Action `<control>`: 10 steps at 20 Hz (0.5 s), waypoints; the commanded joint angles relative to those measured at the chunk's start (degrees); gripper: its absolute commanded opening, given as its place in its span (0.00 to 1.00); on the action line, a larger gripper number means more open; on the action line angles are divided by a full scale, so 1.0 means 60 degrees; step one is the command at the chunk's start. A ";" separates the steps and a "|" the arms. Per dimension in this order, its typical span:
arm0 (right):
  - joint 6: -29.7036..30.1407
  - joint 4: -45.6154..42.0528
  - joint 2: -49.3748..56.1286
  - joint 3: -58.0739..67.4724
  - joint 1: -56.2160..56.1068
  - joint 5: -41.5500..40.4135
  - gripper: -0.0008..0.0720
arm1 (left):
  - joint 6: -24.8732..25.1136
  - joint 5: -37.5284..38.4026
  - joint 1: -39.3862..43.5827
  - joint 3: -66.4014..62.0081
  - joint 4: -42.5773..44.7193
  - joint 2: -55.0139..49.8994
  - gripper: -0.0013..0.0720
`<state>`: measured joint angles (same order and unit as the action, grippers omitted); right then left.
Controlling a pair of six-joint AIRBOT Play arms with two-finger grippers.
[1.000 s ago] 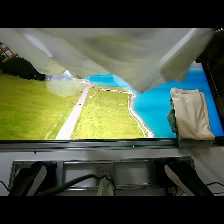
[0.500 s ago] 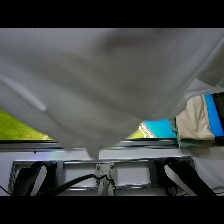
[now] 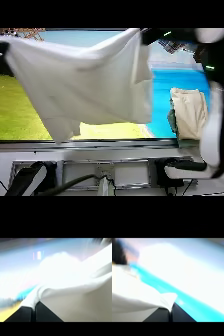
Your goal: Fold the clothes and pants, and hang the long-sleeved shirts on hangers.
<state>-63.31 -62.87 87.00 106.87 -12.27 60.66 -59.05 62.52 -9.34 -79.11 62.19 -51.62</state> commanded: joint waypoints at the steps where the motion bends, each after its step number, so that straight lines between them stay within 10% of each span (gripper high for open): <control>1: -0.0098 -0.0157 0.2087 0.0015 -0.0433 -0.0765 0.18 | -0.0266 -0.0342 -0.0004 0.0670 0.0896 -0.1905 0.02; 3: -0.0922 -0.0528 0.2539 0.0015 -0.0459 -0.1643 0.42 | -0.0987 -0.1359 0.0004 0.0714 0.0834 -0.3297 0.09; 5: -0.2098 -0.0535 0.2503 0.0022 -0.0328 -0.1861 0.41 | -0.1898 -0.1818 0.0000 0.0710 0.0441 -0.4444 0.79; 6: -0.2375 -0.0492 0.2404 0.0022 -0.0273 -0.1614 0.41 | -0.2463 -0.1690 -0.0047 0.0710 0.0372 -0.4765 0.90; 9: -0.2291 -0.0761 0.2065 0.0015 -0.0215 0.0033 0.41 | -0.2805 -0.0404 -0.0350 0.0714 0.0463 -0.4954 0.82; 10: -0.2277 -0.0820 0.1974 0.0015 -0.0215 0.0663 0.41 | -0.2809 0.0142 -0.0554 0.0714 0.0688 -0.4878 0.60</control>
<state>-74.98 -66.26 99.70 106.96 -13.69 56.51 -72.53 57.49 -10.83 -74.98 64.97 -78.76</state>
